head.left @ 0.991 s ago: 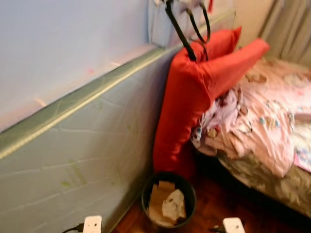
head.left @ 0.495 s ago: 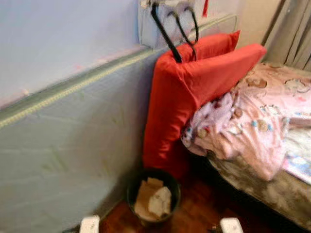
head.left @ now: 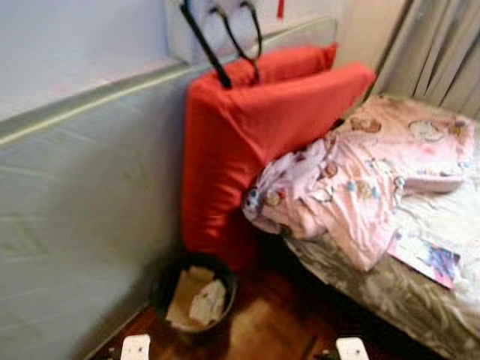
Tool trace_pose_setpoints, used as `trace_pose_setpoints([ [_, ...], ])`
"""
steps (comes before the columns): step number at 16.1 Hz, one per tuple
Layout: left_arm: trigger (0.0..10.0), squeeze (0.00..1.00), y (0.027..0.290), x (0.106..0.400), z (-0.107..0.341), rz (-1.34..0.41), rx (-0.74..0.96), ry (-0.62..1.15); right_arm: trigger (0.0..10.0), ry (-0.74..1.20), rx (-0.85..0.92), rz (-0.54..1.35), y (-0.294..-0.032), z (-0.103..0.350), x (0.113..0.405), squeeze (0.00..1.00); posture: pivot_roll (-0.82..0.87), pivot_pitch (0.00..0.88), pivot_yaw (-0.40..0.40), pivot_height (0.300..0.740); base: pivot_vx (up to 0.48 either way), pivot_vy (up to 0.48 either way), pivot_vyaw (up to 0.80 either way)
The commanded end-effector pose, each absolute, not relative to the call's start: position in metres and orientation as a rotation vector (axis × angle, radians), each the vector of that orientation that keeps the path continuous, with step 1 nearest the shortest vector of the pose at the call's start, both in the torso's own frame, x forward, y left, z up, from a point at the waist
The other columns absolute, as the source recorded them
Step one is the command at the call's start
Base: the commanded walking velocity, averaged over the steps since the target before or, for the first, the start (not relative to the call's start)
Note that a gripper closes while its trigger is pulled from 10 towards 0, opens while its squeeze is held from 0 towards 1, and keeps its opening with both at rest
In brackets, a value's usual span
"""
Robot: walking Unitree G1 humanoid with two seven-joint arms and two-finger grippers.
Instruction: Clean up the room
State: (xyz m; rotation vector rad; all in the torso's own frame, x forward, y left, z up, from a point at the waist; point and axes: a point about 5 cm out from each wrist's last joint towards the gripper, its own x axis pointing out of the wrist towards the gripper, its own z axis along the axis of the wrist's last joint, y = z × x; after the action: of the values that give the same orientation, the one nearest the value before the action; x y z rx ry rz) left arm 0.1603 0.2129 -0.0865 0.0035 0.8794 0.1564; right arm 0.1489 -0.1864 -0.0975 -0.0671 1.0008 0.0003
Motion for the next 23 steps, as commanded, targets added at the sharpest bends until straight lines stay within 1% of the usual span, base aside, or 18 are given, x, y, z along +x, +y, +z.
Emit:
trace_pose_setpoints([
  [1,10.0,0.00,0.1950,0.1686,-0.0894,-0.024,0.054,0.996,10.0,0.858,0.129,-0.168,-0.2313,-0.0581,0.2165,0.00,0.02,0.000,0.033,0.740,0.000,-0.322,0.00],
  [13,10.0,0.00,0.1947,0.1686,-0.0894,-0.025,0.057,0.996,10.0,0.852,0.120,-0.161,-0.2318,-0.0575,0.2171,0.00,0.01,0.000,0.033,0.740,0.000,-0.311,0.00],
  [18,10.0,0.00,0.1955,0.1685,-0.0894,-0.010,0.060,0.995,10.0,0.853,0.128,-0.169,-0.2319,-0.0577,0.2168,0.00,0.01,0.000,0.033,0.740,0.000,0.000,0.00],
  [23,10.0,0.00,0.1958,0.1687,-0.0891,0.006,0.044,0.986,10.0,0.859,0.121,-0.154,-0.2314,-0.0578,0.2169,0.00,0.01,0.000,0.033,0.740,0.000,0.000,-0.64],
])
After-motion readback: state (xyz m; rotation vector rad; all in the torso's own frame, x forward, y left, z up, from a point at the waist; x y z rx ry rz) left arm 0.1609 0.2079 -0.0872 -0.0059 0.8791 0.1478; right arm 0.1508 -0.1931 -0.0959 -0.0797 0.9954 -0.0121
